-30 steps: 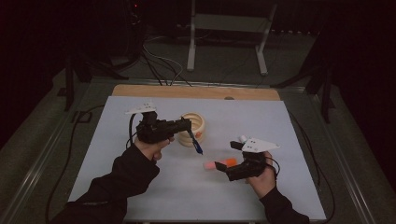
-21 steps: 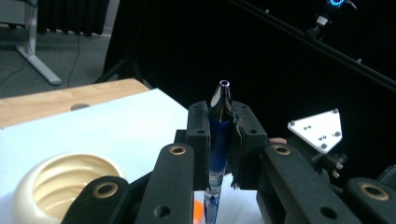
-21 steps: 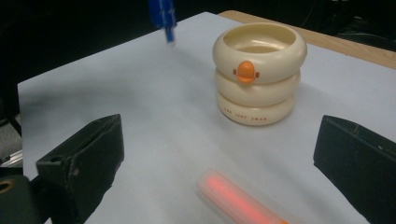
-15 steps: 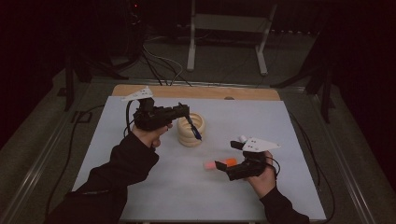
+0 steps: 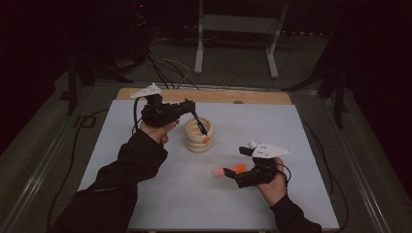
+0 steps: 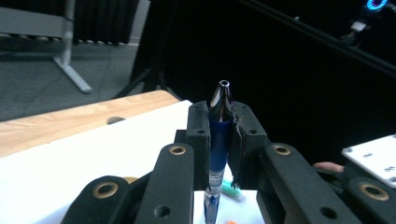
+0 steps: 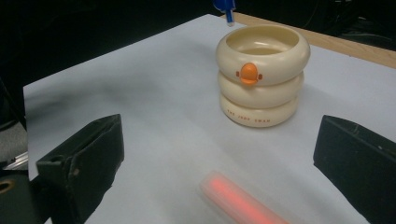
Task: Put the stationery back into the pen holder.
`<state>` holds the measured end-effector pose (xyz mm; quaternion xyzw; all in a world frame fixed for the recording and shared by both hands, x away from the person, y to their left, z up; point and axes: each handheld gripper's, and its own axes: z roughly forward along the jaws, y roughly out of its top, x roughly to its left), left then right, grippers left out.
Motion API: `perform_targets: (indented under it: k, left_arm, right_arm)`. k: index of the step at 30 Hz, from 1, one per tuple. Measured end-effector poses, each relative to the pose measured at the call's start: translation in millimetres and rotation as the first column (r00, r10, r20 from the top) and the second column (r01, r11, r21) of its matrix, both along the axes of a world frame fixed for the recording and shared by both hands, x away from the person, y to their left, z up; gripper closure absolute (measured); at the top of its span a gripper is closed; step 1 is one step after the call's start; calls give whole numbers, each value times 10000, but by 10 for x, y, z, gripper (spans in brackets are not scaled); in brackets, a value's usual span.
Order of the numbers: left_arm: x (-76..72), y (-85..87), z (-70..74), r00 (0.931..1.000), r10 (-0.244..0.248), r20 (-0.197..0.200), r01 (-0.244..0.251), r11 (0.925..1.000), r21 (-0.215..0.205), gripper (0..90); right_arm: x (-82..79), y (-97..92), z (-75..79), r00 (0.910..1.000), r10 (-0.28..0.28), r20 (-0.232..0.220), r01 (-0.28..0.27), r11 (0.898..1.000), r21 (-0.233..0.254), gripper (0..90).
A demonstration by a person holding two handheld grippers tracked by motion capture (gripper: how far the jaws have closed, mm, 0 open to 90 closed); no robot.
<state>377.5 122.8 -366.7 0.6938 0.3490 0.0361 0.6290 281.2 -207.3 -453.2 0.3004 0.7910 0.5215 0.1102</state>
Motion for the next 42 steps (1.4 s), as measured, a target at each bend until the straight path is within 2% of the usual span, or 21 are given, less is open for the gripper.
perform_targets:
  k: [9,20,30,42]
  left_arm:
    - [150,32,-123,9982,595,-8,-595,9981,133,806]
    - [300,-26,-335,9948,978,-301,-973,9951,161,805]
    - [311,-44,-494,9931,1133,-291,-1118,9925,492,804]
    - [329,-65,-657,9917,1217,-409,-1182,9898,792,803]
  right_arm:
    - [-3,4,2,9999,114,-67,-113,9999,120,17]
    - [-5,-5,4,10000,67,42,-68,9999,138,16]
    - [-13,-23,15,9998,65,176,-69,9998,174,17]
    - [-14,-4,5,9997,203,118,-205,9995,242,16]
